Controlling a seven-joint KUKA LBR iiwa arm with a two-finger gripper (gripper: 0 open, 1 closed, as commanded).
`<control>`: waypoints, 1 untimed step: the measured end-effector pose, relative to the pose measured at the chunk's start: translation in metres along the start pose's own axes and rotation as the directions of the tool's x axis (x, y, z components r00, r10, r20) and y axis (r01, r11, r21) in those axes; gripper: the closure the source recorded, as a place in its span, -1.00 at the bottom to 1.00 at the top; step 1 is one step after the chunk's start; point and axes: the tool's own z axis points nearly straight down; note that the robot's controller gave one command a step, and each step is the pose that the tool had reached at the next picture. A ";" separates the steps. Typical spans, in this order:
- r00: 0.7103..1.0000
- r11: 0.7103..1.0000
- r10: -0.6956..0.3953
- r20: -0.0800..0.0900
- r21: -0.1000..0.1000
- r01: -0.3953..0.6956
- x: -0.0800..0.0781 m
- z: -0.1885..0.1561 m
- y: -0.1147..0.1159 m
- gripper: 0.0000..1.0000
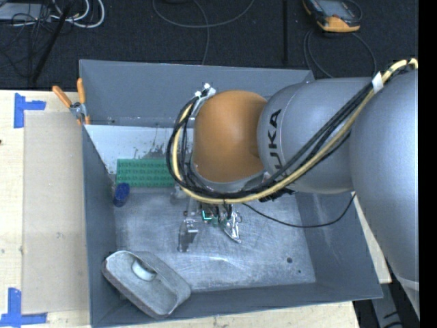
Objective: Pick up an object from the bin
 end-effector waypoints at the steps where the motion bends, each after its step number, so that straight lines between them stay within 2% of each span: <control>1: 0.997 0.997 0.075 0.004 0.001 -0.075 -0.006 0.031 -0.046 -1.00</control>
Offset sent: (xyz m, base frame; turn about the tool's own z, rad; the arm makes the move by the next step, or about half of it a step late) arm 0.0069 -0.0438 -0.0288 0.0701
